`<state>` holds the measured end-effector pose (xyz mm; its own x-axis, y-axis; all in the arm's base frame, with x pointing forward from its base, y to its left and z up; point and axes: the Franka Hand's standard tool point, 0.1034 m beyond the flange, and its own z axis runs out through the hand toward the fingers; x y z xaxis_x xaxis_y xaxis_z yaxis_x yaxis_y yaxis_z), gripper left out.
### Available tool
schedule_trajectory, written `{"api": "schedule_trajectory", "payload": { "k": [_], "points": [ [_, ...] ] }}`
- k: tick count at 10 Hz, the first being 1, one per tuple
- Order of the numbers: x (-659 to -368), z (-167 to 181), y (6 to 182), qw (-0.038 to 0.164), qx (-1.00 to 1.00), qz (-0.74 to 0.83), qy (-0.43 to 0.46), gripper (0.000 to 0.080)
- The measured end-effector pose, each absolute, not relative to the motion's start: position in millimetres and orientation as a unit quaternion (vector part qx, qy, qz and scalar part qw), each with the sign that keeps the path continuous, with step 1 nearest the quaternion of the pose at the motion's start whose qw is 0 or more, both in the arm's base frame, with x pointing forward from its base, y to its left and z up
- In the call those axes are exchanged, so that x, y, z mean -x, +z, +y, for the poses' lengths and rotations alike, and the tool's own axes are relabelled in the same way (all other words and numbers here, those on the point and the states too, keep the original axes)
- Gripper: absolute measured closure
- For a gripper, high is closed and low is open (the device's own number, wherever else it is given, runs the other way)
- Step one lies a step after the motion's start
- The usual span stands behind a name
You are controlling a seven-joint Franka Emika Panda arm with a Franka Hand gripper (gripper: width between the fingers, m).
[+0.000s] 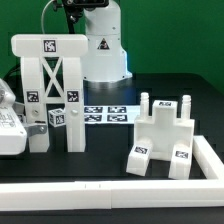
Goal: Assemble chair
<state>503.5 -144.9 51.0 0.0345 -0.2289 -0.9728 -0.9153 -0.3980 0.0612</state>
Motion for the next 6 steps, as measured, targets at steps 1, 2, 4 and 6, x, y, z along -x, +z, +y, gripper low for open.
{"api": "schedule_trajectory", "payload": {
  "k": [1, 2, 4, 6],
  "points": [
    [-504.2, -142.4, 51.1, 0.320, 0.644, 0.443, 0.535, 0.0150],
    [-504.1, -142.5, 51.0, 0.320, 0.644, 0.443, 0.535, 0.0150],
    [-503.8, -142.5, 50.5, 0.320, 0.644, 0.443, 0.535, 0.0274],
    [-503.5, -142.3, 51.1, 0.321, 0.644, 0.442, 0.536, 0.0514]
  ]
}}
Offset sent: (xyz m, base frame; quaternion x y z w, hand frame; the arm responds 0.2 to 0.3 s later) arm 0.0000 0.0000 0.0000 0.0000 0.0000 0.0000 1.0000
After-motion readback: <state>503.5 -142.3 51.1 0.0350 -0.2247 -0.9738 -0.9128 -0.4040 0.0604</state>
